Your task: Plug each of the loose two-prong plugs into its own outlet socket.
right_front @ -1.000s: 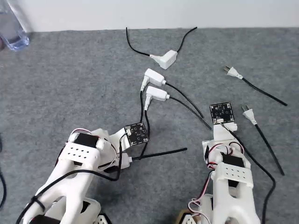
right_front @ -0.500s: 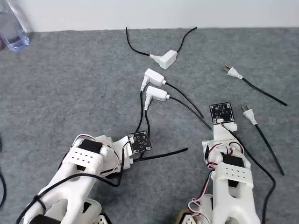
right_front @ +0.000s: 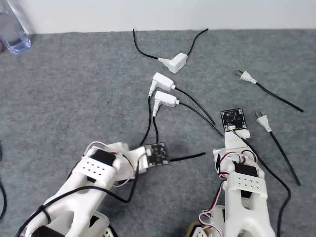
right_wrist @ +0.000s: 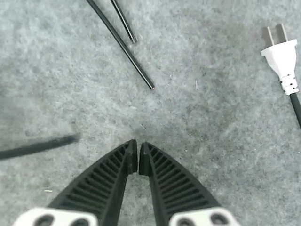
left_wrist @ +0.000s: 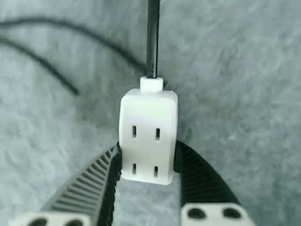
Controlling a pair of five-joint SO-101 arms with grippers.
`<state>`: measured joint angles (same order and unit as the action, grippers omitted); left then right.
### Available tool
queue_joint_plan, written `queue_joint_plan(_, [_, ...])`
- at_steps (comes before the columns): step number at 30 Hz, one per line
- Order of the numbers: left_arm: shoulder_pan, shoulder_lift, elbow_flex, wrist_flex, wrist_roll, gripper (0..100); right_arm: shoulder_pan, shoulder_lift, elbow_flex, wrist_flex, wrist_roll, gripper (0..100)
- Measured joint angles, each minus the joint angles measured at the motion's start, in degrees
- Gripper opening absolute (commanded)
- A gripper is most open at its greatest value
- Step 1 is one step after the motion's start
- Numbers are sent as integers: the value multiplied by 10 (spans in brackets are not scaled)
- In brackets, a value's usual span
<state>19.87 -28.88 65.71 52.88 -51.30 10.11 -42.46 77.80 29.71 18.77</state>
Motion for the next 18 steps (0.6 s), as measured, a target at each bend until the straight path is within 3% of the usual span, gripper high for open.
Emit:
queue_joint_plan(13, [36,20,-40,-8,0,13,0,0,0,-10,0,8])
queue_joint_plan(18, [-33,143,-123,-30,0,13,0,0,0,-10,0,8])
